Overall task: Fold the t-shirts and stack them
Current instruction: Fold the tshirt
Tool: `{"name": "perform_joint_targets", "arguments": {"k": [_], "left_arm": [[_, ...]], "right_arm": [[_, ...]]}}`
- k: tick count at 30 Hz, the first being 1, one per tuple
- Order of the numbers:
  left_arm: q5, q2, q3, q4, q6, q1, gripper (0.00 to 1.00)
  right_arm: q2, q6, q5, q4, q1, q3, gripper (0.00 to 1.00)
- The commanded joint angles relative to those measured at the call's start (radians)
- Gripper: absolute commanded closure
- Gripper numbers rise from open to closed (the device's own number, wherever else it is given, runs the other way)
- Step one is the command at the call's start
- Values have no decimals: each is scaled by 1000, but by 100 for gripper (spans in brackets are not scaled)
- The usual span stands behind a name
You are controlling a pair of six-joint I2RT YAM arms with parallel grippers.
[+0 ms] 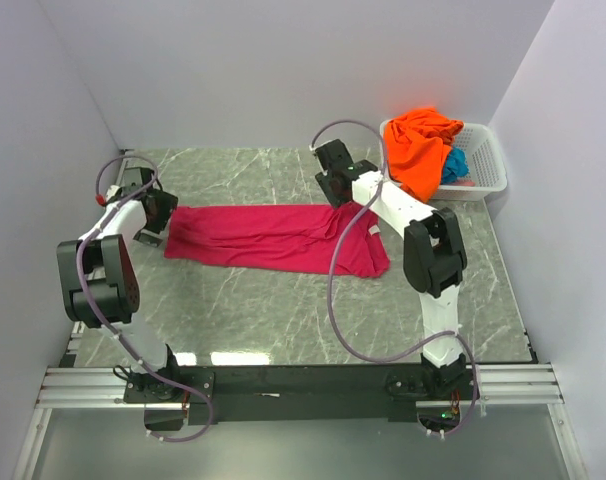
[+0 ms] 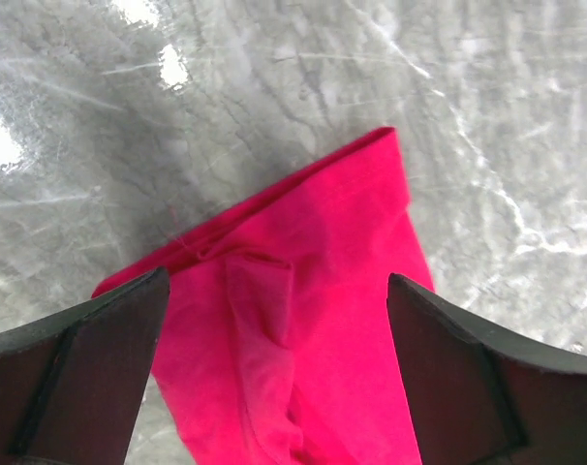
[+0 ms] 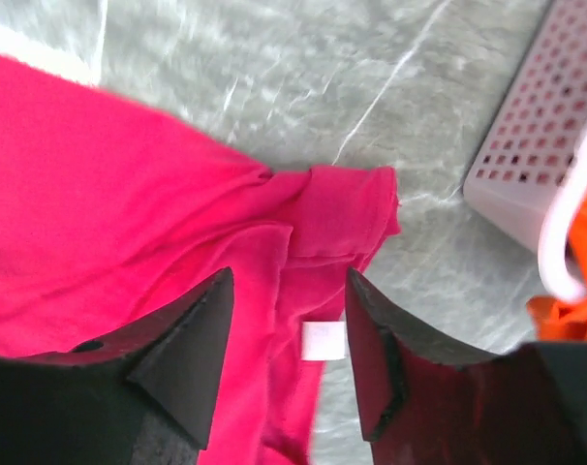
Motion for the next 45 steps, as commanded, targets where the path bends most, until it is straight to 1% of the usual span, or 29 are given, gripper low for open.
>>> {"name": "perform_joint_targets", "arguments": {"k": [1, 2, 3, 4, 5, 6, 7, 8, 9, 10, 13, 19, 22, 23, 25, 27, 28, 30, 32, 34, 36, 37, 39, 40, 42, 43, 45], "left_arm": [[-10, -88, 38, -28, 37, -7, 1], [-1, -109, 32, -20, 42, -8, 1], [9, -119, 26, -16, 48, -10, 1], [17, -128, 14, -11, 58, -17, 1], [26, -140, 8, -8, 63, -22, 1], [43, -143, 3, -2, 71, -25, 1], [52, -146, -3, 0, 81, -34, 1], [65, -151, -6, 3, 91, -36, 1], [88, -152, -9, 9, 98, -39, 1], [97, -157, -23, 20, 111, -42, 1], [106, -182, -63, 41, 126, -45, 1], [83, -217, -120, 32, 154, -45, 1], [91, -218, -132, 43, 163, -45, 1], [91, -215, -131, 41, 164, -45, 1], [94, -212, -132, 47, 164, -45, 1], [106, -202, -137, 70, 163, -45, 1], [115, -189, -134, 73, 163, -45, 1], [151, -171, -121, 83, 163, -45, 1], [164, -148, -114, 95, 160, -51, 0], [174, -117, -92, 98, 155, -66, 1], [166, -91, -59, 87, 154, -91, 0], [161, -68, -48, 77, 152, -100, 1], [151, -44, -28, 78, 149, -119, 0], [143, -18, -20, 81, 147, -122, 1], [135, 10, 9, 86, 143, -123, 0], [108, 39, 23, 84, 138, -123, 1], [74, 70, 76, 72, 132, -122, 1]], "right_arm": [[-114, 244, 11, 17, -7, 5, 42], [-144, 287, -100, 38, -7, -74, 30], [-204, 329, -148, 51, -7, -120, 27], [-232, 411, -220, 69, -7, -166, 27], [-255, 441, -295, 124, -7, -258, 18], [-292, 473, -411, 152, -7, -303, 17], [-303, 501, -466, 184, -7, -343, 16], [-312, 544, -506, 215, -5, -378, 13], [-317, 568, -518, 256, -7, -427, 13], [-314, 602, -521, 275, -7, -441, 12], [-269, 624, -528, 296, -7, -451, 12], [-165, 653, -555, 347, -7, -411, 12], [-113, 667, -563, 352, -7, -359, 12], [-96, 667, -552, 324, -7, -316, 12], [-65, 670, -558, 332, -7, -290, 12], [-34, 664, -528, 344, -7, -236, 12], [-19, 665, -518, 339, -7, -171, 12], [24, 658, -496, 289, -5, -92, 12], [30, 653, -471, 260, -1, -21, 12], [21, 653, -402, 226, 2, 8, 12], [-14, 670, -354, 175, 2, -1, 12], [-27, 677, -286, 158, 1, -16, 12], [-86, 688, -242, 131, 1, -85, 12], [-111, 691, -226, 129, 2, -151, 12], [-195, 699, -218, 147, 1, -231, 12], [-227, 704, -219, 158, 1, -313, 12], [-319, 705, -204, 180, 1, -386, 12]]}}
